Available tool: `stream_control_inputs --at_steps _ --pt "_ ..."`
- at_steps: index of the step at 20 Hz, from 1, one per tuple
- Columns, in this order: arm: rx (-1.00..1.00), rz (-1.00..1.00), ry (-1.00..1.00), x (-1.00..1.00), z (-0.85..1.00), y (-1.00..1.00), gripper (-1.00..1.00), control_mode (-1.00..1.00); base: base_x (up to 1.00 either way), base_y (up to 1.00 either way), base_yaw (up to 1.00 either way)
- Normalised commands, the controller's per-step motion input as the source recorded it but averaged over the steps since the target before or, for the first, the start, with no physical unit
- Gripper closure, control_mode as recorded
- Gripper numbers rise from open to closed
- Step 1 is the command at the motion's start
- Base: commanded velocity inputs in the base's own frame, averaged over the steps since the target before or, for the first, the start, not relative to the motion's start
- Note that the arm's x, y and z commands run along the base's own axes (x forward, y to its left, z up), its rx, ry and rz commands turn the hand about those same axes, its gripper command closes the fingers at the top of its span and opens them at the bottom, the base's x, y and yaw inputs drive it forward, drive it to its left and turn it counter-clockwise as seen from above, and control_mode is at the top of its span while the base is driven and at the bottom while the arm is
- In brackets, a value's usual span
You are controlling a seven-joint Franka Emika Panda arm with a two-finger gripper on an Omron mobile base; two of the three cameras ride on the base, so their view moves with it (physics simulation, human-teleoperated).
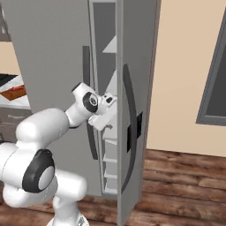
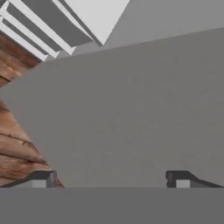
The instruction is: Retrieve a lemon from the fridge and place it on the cutting board with the fish.
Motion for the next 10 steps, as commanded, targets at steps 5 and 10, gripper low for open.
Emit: stream_control_inputs --at_steps 5,10 --pt "-0.14 -0.5 0.31 0.33 -0.27 -1.0 -1.0 -1.0 0.0 0.0 0.0" --pt "-0.14 -0.35 0.05 0.49 -0.17 -0.76 -1.0 -1.0 0.0 0.0 0.0"
